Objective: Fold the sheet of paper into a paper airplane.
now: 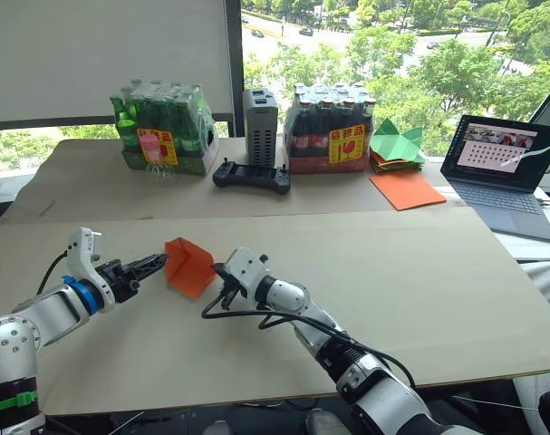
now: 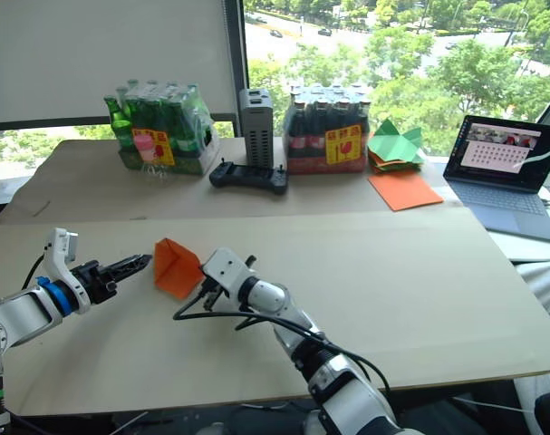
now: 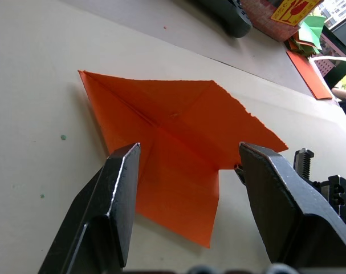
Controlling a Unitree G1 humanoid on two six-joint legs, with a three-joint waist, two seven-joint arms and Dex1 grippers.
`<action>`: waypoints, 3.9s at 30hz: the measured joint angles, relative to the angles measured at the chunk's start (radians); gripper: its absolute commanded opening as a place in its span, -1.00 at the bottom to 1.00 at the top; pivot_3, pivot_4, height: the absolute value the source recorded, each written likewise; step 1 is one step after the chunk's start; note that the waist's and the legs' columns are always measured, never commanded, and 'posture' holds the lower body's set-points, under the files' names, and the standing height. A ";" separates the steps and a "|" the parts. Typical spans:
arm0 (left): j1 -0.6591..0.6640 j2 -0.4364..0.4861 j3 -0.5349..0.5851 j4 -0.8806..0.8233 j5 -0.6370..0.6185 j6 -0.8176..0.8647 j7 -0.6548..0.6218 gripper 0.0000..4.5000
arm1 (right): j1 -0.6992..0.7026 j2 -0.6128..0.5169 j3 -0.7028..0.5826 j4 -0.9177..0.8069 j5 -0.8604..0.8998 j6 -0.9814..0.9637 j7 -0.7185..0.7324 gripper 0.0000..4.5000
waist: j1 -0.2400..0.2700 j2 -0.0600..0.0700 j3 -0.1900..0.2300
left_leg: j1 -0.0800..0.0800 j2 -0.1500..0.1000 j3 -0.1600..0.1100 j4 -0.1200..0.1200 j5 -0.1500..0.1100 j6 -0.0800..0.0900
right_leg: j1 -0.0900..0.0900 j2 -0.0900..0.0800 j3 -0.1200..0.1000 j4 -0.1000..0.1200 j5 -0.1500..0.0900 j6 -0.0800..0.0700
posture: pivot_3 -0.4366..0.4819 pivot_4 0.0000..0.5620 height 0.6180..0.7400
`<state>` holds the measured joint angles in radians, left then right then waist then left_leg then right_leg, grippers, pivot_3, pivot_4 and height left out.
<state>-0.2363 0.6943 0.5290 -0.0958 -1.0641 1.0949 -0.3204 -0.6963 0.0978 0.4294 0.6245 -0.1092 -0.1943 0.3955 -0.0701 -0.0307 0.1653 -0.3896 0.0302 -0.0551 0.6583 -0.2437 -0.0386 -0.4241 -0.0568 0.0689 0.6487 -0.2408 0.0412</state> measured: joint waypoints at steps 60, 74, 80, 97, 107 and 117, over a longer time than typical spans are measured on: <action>-0.085 0.062 -0.579 0.078 0.518 -0.339 -0.619 -0.99 | 0.176 -0.612 0.032 -0.282 -0.199 -0.642 0.317 -1.00 | 0.006 -0.001 0.001 | 0.000 -0.001 0.002 0.001 0.000 0.000 | 0.002 0.000 0.001 -0.001 0.000 0.000 | -0.05 -0.47 1.00; -0.111 0.023 -0.592 0.114 0.588 -0.372 -0.643 -1.00 | 0.207 -0.651 0.025 -0.339 -0.179 -0.605 0.355 0.47 | 0.011 -0.001 0.001 | 0.001 -0.001 0.002 0.001 0.000 0.000 | 0.003 0.000 0.000 -0.001 0.000 0.000 | -0.05 -0.47 1.00; -0.119 0.007 -0.591 0.120 0.592 -0.371 -0.643 -1.00 | 0.265 -0.673 0.025 -0.411 -0.120 -0.573 0.391 0.47 | 0.014 -0.001 0.001 | 0.001 -0.001 0.002 0.001 0.000 0.001 | 0.003 0.000 0.000 0.000 0.000 0.000 | -0.05 -0.47 1.00; -0.060 0.010 -0.577 0.071 0.588 -0.359 -0.674 -1.00 | 0.317 -0.649 0.017 -0.549 -0.085 -0.459 0.389 0.47 | 0.023 -0.001 0.001 | 0.001 -0.001 0.002 0.001 0.000 0.001 | 0.003 0.000 0.001 0.000 0.000 0.000 | -0.05 -0.47 1.00; -0.087 0.006 -0.576 0.141 0.602 -0.411 -0.674 -1.00 | 0.308 -0.617 0.014 -0.540 -0.095 -0.458 0.382 0.47 | 0.024 -0.001 0.001 | 0.004 -0.001 0.002 0.001 0.000 0.001 | 0.005 0.000 0.001 0.000 0.000 0.000 | -0.05 -0.47 1.00; -0.104 0.002 -0.578 0.163 0.614 -0.420 -0.674 -1.00 | 0.286 -0.596 0.021 -0.499 -0.136 -0.468 0.362 0.47 | 0.024 -0.001 0.001 | 0.004 -0.001 0.002 0.001 0.000 0.001 | 0.005 0.000 0.001 0.001 0.000 0.000 | -0.05 -0.47 1.00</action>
<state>-0.3405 0.6965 -0.0487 0.0675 -0.4498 0.6749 -0.9948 -0.4108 -0.4982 0.4508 0.1253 -0.2454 -0.6623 0.7574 -0.0460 -0.0317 0.1661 -0.3854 0.0296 -0.0529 0.6598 -0.2437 -0.0380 -0.4188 -0.0566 0.0695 0.6492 -0.2408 0.0416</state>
